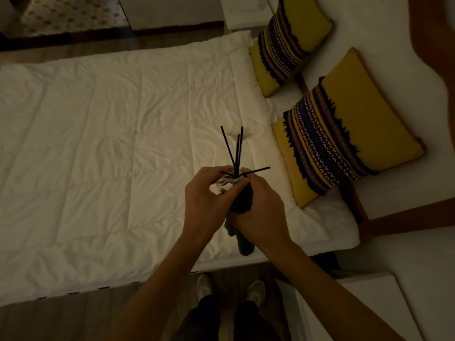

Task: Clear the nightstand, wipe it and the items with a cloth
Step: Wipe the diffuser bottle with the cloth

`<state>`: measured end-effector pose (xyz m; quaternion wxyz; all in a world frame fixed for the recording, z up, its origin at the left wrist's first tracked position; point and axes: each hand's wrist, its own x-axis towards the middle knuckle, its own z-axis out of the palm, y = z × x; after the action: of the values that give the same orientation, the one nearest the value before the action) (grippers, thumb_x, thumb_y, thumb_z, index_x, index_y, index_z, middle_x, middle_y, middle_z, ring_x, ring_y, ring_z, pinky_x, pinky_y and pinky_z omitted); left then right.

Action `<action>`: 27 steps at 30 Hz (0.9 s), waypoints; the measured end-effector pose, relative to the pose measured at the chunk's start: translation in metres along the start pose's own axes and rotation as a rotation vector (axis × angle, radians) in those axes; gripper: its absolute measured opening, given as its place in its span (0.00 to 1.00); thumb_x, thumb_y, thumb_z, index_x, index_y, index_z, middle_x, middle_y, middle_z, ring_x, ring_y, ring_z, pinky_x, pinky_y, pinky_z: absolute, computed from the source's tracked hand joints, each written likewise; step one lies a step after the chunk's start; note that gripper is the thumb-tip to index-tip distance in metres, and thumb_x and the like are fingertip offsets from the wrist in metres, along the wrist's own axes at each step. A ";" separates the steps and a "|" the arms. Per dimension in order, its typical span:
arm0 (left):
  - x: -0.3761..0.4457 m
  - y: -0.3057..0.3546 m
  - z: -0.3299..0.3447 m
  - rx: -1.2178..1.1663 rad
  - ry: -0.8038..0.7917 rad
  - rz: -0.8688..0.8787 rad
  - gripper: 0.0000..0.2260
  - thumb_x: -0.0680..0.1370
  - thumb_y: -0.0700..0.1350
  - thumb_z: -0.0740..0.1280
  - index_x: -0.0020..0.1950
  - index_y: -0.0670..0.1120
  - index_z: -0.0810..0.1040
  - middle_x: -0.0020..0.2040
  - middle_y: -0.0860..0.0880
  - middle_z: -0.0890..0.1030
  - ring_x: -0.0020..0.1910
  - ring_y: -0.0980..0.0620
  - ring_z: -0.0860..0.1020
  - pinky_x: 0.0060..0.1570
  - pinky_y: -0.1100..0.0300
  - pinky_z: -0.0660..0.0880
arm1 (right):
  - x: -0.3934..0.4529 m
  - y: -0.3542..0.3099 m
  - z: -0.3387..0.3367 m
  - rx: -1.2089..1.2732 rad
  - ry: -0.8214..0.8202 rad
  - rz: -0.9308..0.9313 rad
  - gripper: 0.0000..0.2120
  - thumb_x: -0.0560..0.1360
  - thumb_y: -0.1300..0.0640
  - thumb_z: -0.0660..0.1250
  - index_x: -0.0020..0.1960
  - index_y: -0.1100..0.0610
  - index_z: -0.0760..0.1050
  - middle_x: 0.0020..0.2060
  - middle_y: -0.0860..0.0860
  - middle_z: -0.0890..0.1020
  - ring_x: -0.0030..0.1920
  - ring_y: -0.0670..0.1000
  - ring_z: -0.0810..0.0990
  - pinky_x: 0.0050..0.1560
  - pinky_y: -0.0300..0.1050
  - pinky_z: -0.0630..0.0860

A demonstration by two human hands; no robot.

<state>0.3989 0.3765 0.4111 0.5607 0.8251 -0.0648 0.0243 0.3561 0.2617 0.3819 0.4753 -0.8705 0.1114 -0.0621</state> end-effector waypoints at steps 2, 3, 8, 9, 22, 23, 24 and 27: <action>0.000 -0.003 -0.009 0.000 -0.080 0.026 0.13 0.72 0.43 0.78 0.55 0.44 0.84 0.51 0.52 0.85 0.52 0.59 0.83 0.55 0.62 0.80 | 0.001 0.002 -0.008 -0.057 -0.126 -0.040 0.40 0.68 0.47 0.77 0.76 0.48 0.64 0.65 0.44 0.78 0.61 0.43 0.78 0.60 0.36 0.76; 0.002 -0.004 -0.015 -0.008 -0.151 0.038 0.14 0.71 0.42 0.78 0.55 0.43 0.84 0.51 0.52 0.85 0.52 0.59 0.83 0.54 0.62 0.80 | 0.004 0.004 -0.013 -0.113 -0.197 -0.072 0.43 0.68 0.47 0.77 0.78 0.48 0.61 0.66 0.45 0.77 0.62 0.45 0.78 0.62 0.41 0.77; 0.018 -0.006 -0.032 -0.076 -0.479 0.020 0.14 0.74 0.39 0.75 0.59 0.42 0.82 0.56 0.50 0.84 0.58 0.54 0.82 0.56 0.57 0.80 | 0.025 0.004 -0.039 -0.179 -0.409 -0.152 0.46 0.66 0.47 0.78 0.79 0.49 0.60 0.60 0.47 0.81 0.57 0.48 0.81 0.60 0.48 0.79; 0.020 -0.007 -0.030 -0.127 -0.477 0.000 0.16 0.74 0.37 0.75 0.61 0.41 0.81 0.59 0.47 0.83 0.61 0.53 0.81 0.59 0.55 0.79 | 0.027 0.002 -0.041 -0.133 -0.381 -0.170 0.43 0.66 0.48 0.78 0.77 0.48 0.64 0.60 0.46 0.81 0.57 0.46 0.81 0.61 0.47 0.79; 0.016 -0.007 -0.004 -0.282 -0.005 -0.170 0.14 0.67 0.43 0.82 0.49 0.47 0.84 0.44 0.51 0.87 0.46 0.54 0.86 0.47 0.64 0.80 | 0.012 0.007 -0.026 0.086 -0.086 -0.091 0.38 0.65 0.53 0.81 0.70 0.48 0.66 0.60 0.43 0.77 0.57 0.39 0.78 0.59 0.34 0.77; 0.016 -0.009 -0.008 -0.280 -0.018 -0.155 0.13 0.66 0.43 0.82 0.47 0.49 0.84 0.43 0.51 0.87 0.45 0.54 0.86 0.47 0.64 0.80 | 0.013 0.009 -0.030 0.046 -0.080 -0.126 0.36 0.65 0.52 0.82 0.68 0.50 0.69 0.63 0.45 0.74 0.58 0.36 0.75 0.60 0.30 0.74; 0.017 -0.009 -0.011 -0.269 -0.035 -0.135 0.12 0.65 0.42 0.82 0.45 0.49 0.84 0.42 0.51 0.87 0.45 0.54 0.86 0.46 0.65 0.80 | 0.015 0.011 -0.033 0.004 -0.069 -0.160 0.34 0.64 0.51 0.82 0.66 0.53 0.72 0.66 0.47 0.71 0.59 0.32 0.71 0.59 0.24 0.69; 0.017 -0.009 -0.015 -0.206 -0.100 -0.065 0.13 0.66 0.40 0.81 0.45 0.52 0.84 0.45 0.50 0.84 0.47 0.57 0.83 0.46 0.67 0.79 | 0.021 0.011 -0.041 -0.026 -0.068 -0.206 0.34 0.62 0.51 0.84 0.63 0.56 0.75 0.65 0.50 0.63 0.60 0.29 0.67 0.58 0.19 0.64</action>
<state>0.4175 0.3927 0.4103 0.6390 0.7650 -0.0679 -0.0421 0.3660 0.2175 0.3947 0.4587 -0.8850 0.0060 -0.0793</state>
